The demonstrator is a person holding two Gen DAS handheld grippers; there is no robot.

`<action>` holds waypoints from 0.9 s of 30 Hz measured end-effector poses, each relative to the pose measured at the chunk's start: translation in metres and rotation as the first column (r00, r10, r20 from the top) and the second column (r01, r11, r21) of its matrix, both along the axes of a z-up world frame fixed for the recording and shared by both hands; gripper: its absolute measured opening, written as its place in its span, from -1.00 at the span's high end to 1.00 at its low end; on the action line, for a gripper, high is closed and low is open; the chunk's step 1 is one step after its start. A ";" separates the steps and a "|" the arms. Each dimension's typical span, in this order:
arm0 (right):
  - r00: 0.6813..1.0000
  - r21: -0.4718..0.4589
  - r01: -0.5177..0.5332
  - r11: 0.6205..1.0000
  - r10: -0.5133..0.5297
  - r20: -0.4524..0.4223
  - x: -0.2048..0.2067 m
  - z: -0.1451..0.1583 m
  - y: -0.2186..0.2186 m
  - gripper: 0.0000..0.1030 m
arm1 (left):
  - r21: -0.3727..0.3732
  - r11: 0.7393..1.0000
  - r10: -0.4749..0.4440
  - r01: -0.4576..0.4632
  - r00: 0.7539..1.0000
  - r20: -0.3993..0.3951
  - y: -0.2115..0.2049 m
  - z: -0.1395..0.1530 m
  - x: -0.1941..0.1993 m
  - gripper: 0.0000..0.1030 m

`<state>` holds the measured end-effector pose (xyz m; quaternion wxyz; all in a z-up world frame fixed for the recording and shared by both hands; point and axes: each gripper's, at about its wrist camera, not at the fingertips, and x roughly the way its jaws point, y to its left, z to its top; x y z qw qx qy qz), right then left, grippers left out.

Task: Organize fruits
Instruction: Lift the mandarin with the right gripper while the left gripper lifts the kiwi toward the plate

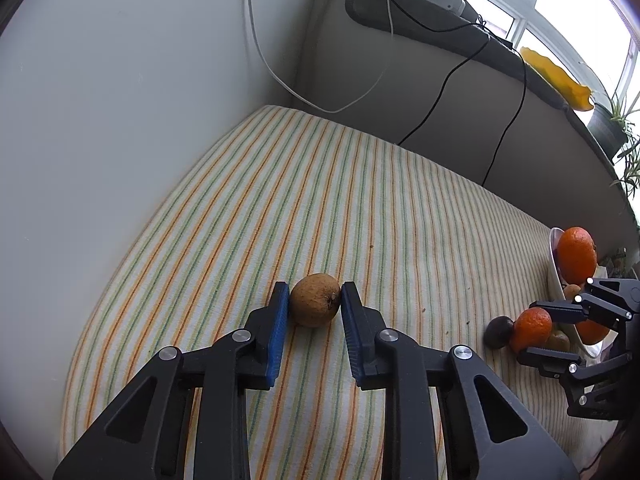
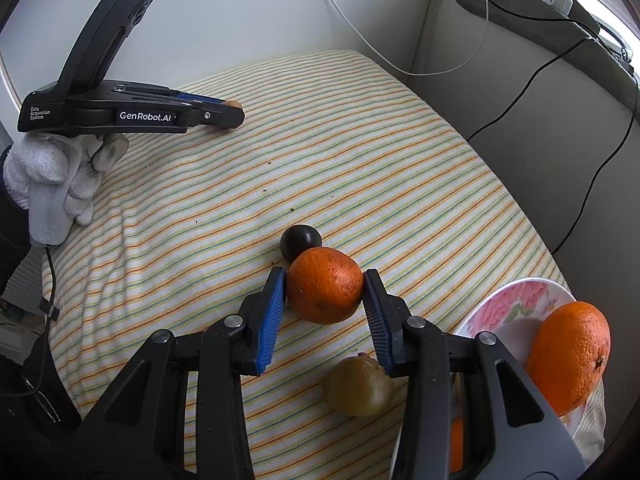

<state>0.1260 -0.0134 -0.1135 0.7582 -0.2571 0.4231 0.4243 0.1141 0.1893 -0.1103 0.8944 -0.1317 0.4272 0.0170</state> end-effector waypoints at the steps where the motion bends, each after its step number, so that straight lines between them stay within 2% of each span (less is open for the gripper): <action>1: 1.000 0.003 0.002 1.000 -0.002 0.001 0.000 0.001 -0.001 0.21 | 0.000 1.000 0.000 0.000 1.000 0.001 0.000 0.001 0.000 0.53; 14: 1.000 0.072 0.014 0.997 -0.016 0.020 -0.017 0.029 -0.019 0.21 | 0.004 1.000 -0.024 0.024 0.998 0.050 -0.016 0.022 -0.017 0.53; 27: 0.995 0.156 0.067 0.985 -0.077 0.058 -0.042 0.069 -0.070 0.22 | 0.006 0.997 -0.081 0.081 0.991 0.109 -0.044 0.050 -0.032 0.53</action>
